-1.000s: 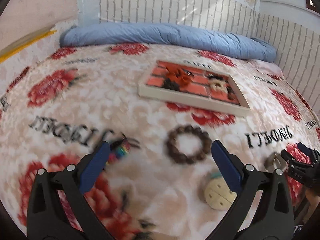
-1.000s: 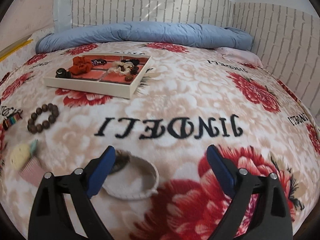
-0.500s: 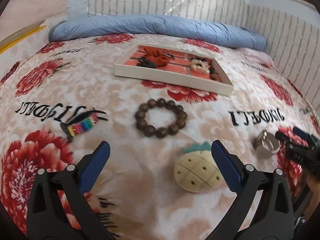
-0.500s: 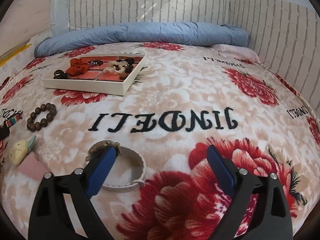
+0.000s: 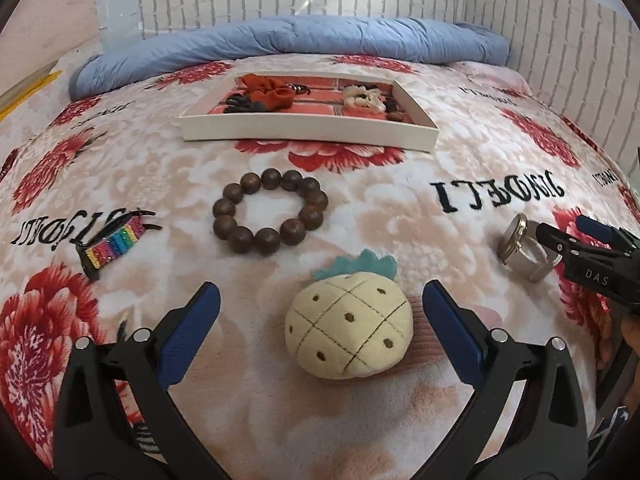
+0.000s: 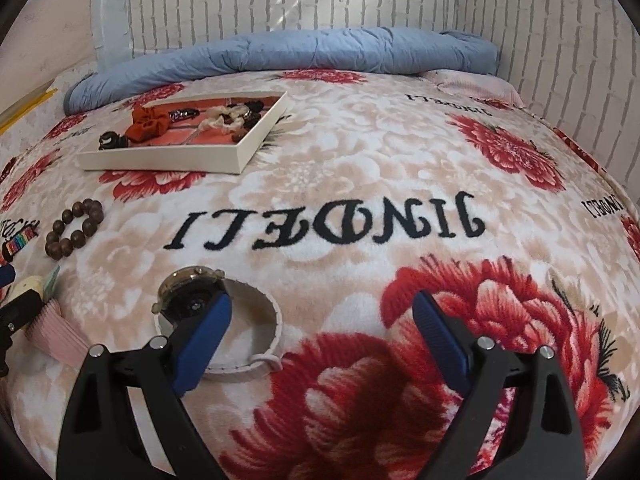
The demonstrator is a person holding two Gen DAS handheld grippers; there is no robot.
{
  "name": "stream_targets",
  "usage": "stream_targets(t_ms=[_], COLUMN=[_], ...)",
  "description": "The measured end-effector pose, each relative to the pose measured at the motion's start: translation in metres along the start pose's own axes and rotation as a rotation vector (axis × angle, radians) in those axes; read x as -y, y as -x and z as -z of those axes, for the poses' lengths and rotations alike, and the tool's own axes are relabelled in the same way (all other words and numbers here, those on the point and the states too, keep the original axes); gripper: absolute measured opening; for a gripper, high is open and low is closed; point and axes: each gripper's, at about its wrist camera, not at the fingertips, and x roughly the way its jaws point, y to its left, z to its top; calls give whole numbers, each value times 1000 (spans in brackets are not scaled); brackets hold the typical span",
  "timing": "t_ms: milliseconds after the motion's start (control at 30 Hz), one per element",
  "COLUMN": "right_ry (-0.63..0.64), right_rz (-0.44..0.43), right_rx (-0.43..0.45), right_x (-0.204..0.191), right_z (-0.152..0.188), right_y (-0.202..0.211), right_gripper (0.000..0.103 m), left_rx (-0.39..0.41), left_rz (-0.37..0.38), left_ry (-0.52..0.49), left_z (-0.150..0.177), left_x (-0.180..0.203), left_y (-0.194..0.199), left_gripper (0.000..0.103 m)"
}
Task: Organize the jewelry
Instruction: 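Move left tool toward pineapple plush clip while right tool approaches white-strap watch, then close left tool on pineapple plush clip while right tool grasps watch strap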
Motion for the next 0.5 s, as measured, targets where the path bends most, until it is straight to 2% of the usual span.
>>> stream_targets(t_ms=[67, 267, 433, 500], right_ry=[7, 22, 42, 39], right_rz=[-1, -3, -20, -43], right_rx=[-9, -46, -69, -72], right_x=[-1, -4, -9, -10], right_z=[1, 3, 3, 3], right_y=[-3, -11, -16, -16], right_gripper=[88, 72, 64, 56], left_rx=[-8, -37, -66, -67], left_rz=[6, 28, 70, 83], left_ry=[4, 36, 61, 66], left_z=[0, 1, 1, 1], left_x=[0, -5, -9, -9], left_y=[-3, -13, -22, -23], left_gripper=[98, 97, 82, 78])
